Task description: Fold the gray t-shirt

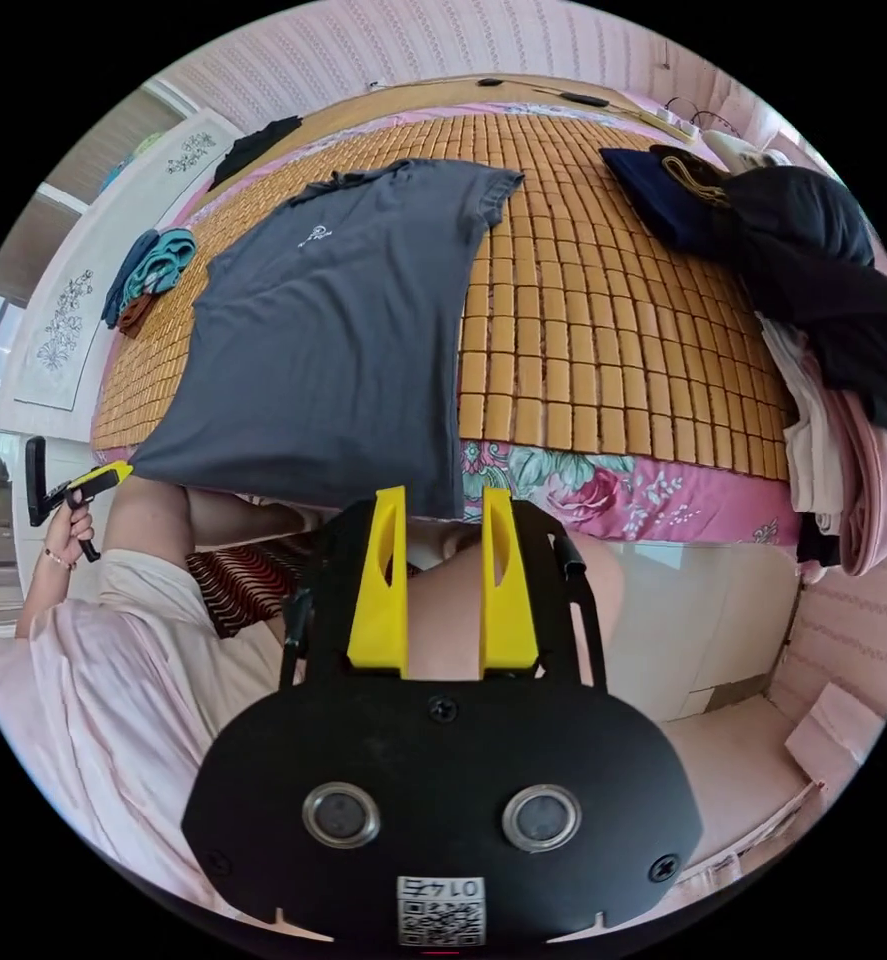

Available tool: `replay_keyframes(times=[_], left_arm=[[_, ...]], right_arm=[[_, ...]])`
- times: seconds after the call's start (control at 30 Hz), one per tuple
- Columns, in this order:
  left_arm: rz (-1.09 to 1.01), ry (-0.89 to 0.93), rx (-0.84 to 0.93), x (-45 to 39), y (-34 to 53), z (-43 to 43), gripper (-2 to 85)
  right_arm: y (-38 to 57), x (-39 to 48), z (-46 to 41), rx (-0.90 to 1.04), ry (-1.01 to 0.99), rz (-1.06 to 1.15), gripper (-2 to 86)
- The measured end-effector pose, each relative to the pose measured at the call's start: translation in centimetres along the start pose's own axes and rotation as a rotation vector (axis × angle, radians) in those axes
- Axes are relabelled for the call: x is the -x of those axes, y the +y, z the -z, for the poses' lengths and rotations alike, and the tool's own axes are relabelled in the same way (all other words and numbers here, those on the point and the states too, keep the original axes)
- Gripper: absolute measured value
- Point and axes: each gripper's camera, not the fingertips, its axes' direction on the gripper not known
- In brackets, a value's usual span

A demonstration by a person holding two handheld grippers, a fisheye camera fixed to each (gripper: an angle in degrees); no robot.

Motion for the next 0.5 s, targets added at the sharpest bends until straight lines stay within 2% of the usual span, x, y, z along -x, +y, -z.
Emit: replay_keyframes(times=[0.07, 0.13, 0.27, 0.5], left_arm=[[0.008, -0.008, -0.002, -0.1, 0.2, -0.3, -1.0], [0.022, -0.012, -0.024, -0.2, 0.5, -0.2, -1.0], [0.037, -0.004, -0.071, -0.5, 1.1, 0.4, -1.0], [-0.028, -0.001, -0.132, -2.9, 3.1, 2.7, -1.0]], right_arm=[[-0.8, -0.3, -1.9, 0.097, 0.003, -0.010, 12.5], [-1.1, -0.7, -2.5, 0.108, 0.009, -0.039, 11.7], [-0.6, -1.4, -3.2, 0.149, 0.088, -0.046, 5.0], [3.5, -4.5, 1.5, 0.003, -0.077, -0.012, 0.4]])
